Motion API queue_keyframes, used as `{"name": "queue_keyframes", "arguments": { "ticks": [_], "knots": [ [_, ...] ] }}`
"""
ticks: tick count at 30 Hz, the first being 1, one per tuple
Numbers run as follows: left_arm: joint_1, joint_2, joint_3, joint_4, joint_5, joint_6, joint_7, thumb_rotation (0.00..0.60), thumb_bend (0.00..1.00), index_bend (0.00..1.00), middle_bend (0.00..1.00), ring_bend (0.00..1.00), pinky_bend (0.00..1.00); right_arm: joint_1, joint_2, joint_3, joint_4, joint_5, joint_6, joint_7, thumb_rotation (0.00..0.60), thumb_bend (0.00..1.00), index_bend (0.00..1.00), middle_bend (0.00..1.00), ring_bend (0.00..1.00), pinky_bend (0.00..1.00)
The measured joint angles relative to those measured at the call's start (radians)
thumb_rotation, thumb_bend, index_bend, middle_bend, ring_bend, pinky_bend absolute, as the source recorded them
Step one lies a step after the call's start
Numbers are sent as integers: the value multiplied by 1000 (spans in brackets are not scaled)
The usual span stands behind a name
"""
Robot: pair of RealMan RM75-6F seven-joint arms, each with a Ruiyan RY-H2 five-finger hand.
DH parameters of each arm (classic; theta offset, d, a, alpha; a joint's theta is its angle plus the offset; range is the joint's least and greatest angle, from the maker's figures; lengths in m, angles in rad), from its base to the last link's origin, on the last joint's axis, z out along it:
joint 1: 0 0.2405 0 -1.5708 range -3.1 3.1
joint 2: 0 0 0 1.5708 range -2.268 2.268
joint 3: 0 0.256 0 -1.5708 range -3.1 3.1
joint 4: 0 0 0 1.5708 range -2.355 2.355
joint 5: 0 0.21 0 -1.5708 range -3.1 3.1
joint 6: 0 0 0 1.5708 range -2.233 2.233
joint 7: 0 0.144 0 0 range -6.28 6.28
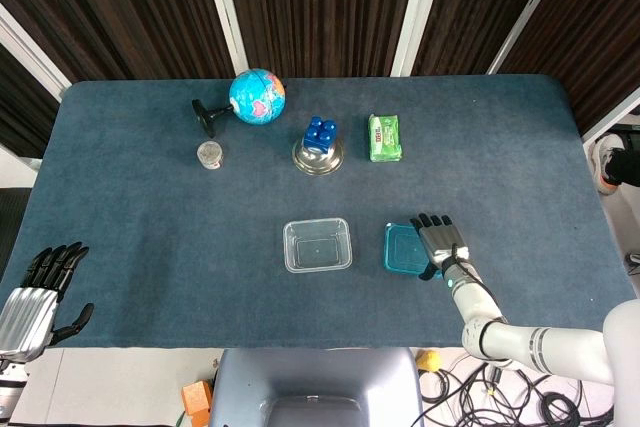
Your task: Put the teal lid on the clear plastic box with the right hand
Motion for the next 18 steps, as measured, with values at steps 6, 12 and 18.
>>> {"name": "queue_keyframes", "arguments": {
  "ticks": [6, 12, 18],
  "knots": [
    [-3, 2, 0, 1, -5, -9, -4, 600, 350, 0, 49, 27, 31, 3, 3, -9, 6, -2, -5, 15, 600, 39, 0, 0, 0, 0],
    [1, 6, 0, 0, -5, 2, -10, 600, 350, 0, 49, 27, 31, 16, -12, -21, 23, 10, -14, 10, 600, 38, 11, 0, 0, 0],
    [4, 7, 0, 0, 1, 9, -16, 600, 351, 0, 49, 27, 31, 26, -27, -33, 29, 20, -11, 6, 600, 39, 36, 0, 0, 0]
  ]
}}
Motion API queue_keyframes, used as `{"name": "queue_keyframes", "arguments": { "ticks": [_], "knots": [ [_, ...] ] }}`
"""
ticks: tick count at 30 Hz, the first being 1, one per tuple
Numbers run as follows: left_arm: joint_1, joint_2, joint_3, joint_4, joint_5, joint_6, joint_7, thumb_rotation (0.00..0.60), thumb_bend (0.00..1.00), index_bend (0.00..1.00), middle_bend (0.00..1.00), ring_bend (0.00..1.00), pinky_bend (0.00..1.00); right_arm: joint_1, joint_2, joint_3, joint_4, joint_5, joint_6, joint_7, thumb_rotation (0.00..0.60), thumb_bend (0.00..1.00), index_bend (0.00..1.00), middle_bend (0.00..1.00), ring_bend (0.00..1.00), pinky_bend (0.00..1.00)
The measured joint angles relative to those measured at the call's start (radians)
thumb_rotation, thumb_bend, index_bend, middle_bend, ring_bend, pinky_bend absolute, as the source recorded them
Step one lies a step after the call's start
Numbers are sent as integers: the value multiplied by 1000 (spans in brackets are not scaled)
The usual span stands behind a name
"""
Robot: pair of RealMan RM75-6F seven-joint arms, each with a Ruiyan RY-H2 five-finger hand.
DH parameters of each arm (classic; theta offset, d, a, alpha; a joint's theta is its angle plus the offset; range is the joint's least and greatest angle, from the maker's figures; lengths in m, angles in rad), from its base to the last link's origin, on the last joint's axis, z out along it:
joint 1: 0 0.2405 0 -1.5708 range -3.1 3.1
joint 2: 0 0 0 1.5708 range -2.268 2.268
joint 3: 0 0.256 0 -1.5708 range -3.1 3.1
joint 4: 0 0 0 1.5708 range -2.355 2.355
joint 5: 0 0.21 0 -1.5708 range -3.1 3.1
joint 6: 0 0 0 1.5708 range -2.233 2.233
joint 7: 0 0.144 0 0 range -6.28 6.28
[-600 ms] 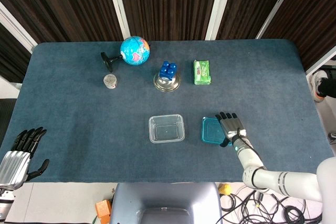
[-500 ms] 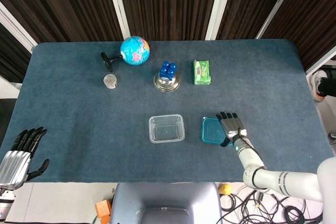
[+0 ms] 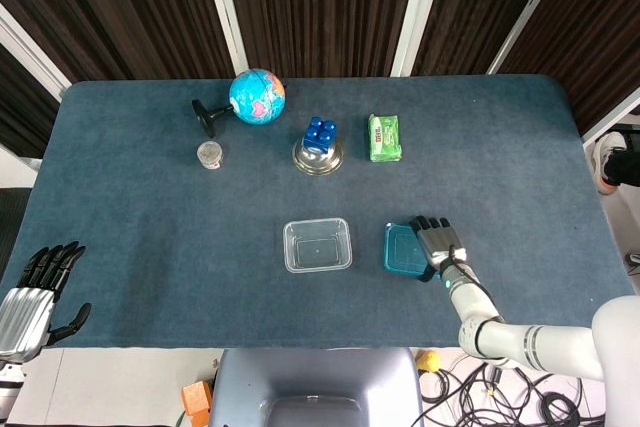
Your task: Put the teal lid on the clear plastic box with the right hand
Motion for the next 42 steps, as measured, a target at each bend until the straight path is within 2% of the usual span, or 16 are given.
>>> {"name": "queue_keyframes", "arguments": {
  "ticks": [6, 8, 13, 17, 20, 27, 32, 42],
  "knots": [
    [-3, 0, 0, 0, 1, -5, -1, 600, 350, 0, 49, 28, 31, 4, -13, -9, 10, 9, 11, -5, 600, 39, 89, 0, 0, 0],
    [-3, 0, 0, -1, 2, -4, -2, 600, 351, 0, 49, 27, 31, 3, -19, -9, 19, 9, 13, -1, 600, 39, 152, 0, 0, 0],
    [-3, 0, 0, 2, 2, -3, -5, 600, 350, 0, 49, 27, 31, -1, -23, -8, 27, 1, 18, 9, 600, 42, 382, 13, 0, 0],
    [-3, 0, 0, 2, 2, -2, -7, 600, 351, 0, 49, 27, 31, -6, -22, -6, 27, -11, 24, 17, 600, 43, 505, 73, 0, 0],
    [-2, 1, 0, 2, 3, 0, -8, 600, 351, 0, 49, 27, 31, -11, -20, -5, 26, -26, 28, 24, 600, 43, 560, 112, 0, 0],
    [-1, 1, -1, 4, 3, 4, -13, 600, 350, 0, 49, 27, 32, -31, -12, 5, 17, -96, 51, 57, 600, 43, 630, 186, 1, 0],
    [-1, 0, -1, 6, 5, 4, -14, 600, 350, 0, 48, 27, 31, -56, -12, 10, 16, -186, 88, 82, 600, 43, 675, 288, 89, 18],
    [0, -1, -2, 7, 0, 4, -10, 600, 350, 0, 49, 29, 32, -105, -14, 24, 26, -362, 121, 157, 600, 43, 707, 313, 127, 34]
  ]
}}
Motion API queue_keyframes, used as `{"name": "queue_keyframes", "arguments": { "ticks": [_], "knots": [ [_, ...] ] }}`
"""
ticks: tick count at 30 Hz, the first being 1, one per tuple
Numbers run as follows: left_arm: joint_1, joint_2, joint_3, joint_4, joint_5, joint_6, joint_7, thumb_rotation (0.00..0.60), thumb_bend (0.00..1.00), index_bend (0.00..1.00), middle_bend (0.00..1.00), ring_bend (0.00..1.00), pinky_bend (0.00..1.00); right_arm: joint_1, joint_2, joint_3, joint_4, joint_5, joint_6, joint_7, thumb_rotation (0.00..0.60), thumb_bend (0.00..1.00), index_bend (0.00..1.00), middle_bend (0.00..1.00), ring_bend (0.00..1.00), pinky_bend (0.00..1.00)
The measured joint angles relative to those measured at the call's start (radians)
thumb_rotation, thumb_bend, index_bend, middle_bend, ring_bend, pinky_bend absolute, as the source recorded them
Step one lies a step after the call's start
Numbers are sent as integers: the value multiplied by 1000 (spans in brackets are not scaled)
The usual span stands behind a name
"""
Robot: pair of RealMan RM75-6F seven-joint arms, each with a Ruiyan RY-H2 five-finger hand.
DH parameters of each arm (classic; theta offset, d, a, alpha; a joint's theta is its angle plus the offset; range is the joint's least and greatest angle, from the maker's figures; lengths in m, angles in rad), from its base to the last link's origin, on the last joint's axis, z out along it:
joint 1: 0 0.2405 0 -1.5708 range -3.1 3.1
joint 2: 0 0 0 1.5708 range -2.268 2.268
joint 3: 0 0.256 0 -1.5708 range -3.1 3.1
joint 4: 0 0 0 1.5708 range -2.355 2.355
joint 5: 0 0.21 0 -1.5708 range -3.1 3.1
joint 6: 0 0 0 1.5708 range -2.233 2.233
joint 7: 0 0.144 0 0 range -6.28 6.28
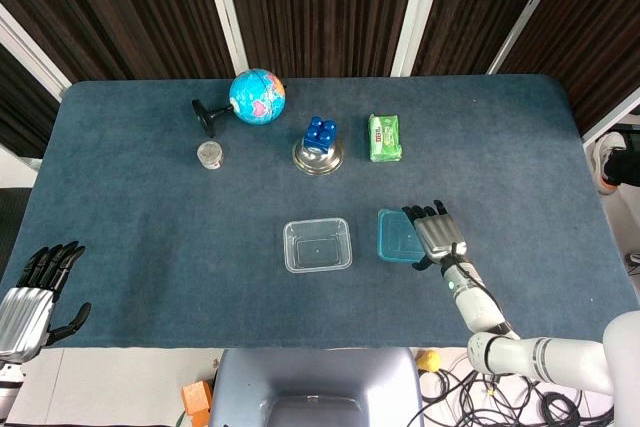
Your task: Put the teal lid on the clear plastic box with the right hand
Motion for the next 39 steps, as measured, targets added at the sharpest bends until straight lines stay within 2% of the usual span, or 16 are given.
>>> {"name": "queue_keyframes", "arguments": {
  "ticks": [6, 11, 16, 22, 29, 35, 39],
  "knots": [
    [-3, -3, -3, -2, -12, -11, 11, 600, 351, 0, 49, 29, 32, -13, 76, 23, -55, -143, -20, 72, 600, 43, 708, 314, 128, 31],
    [-7, -6, -7, -6, -23, -24, 24, 600, 351, 0, 50, 30, 32, -2, 167, 60, -173, -178, -47, 98, 600, 43, 708, 314, 131, 30],
    [-13, -9, -9, -10, -30, -38, 37, 600, 354, 0, 50, 30, 32, 36, 175, 110, -246, -164, -79, 112, 600, 43, 708, 314, 139, 30],
    [-17, -10, -11, -13, -40, -48, 45, 600, 357, 0, 50, 31, 32, 106, 113, 123, -265, -80, -75, 19, 600, 43, 707, 314, 139, 30],
    [-14, -6, -12, -10, -42, -43, 36, 600, 357, 0, 50, 31, 32, 196, -37, 123, -226, 25, -15, -134, 600, 43, 702, 314, 139, 29],
    [-13, -4, -13, -7, -44, -43, 30, 600, 357, 0, 51, 31, 32, 238, -118, 130, -178, 80, 20, -179, 600, 43, 702, 314, 139, 30],
    [-11, -3, -13, -6, -44, -39, 26, 600, 355, 0, 50, 31, 33, 249, -135, 135, -164, 94, 35, -194, 600, 43, 702, 314, 139, 30]
  ]
}}
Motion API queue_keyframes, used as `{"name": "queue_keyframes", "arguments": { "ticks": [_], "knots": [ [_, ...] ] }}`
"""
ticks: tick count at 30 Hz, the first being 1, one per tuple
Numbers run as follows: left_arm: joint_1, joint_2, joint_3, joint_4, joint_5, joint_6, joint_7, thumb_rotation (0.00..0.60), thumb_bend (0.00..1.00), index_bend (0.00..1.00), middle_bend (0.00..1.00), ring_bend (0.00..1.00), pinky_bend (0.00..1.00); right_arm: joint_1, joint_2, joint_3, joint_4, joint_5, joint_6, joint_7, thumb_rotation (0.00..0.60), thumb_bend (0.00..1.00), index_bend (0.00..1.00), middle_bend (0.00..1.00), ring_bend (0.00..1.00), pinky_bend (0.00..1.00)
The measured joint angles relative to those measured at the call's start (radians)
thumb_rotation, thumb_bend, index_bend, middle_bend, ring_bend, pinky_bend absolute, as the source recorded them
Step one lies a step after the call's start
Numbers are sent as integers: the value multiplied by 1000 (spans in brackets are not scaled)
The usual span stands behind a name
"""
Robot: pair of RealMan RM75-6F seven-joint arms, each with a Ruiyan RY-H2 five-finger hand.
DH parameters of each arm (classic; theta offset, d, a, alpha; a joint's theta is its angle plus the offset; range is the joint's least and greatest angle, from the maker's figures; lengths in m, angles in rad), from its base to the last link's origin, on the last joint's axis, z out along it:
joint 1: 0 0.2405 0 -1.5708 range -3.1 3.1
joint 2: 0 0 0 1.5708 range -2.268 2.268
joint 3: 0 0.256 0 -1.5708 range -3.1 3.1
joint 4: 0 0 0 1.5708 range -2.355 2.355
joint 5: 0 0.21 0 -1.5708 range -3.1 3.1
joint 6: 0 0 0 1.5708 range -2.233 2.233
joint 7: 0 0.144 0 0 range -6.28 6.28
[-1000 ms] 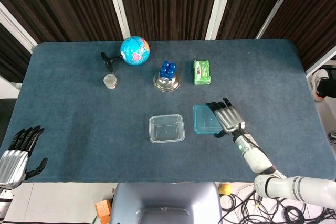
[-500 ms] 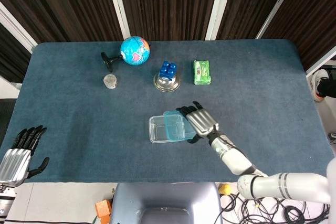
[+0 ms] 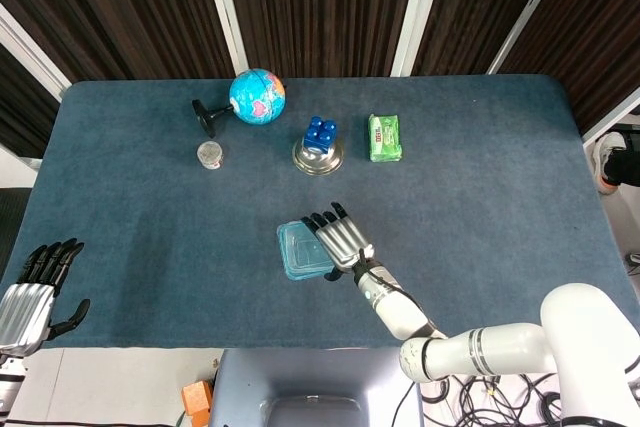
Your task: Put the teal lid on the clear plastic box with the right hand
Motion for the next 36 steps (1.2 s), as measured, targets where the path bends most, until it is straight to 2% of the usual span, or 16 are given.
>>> {"name": "queue_keyframes", "arguments": {
  "ticks": [18, 36],
  "knots": [
    [0, 1, 0, 2, -1, -2, -5, 600, 355, 0, 51, 31, 33, -15, 3, -9, 38, 24, -12, 24, 600, 43, 700, 314, 139, 30],
    [-1, 4, 2, 4, 2, -4, -11, 600, 355, 0, 50, 30, 33, -8, -22, 8, 50, 35, -3, 24, 600, 43, 701, 314, 139, 30]
  ]
}}
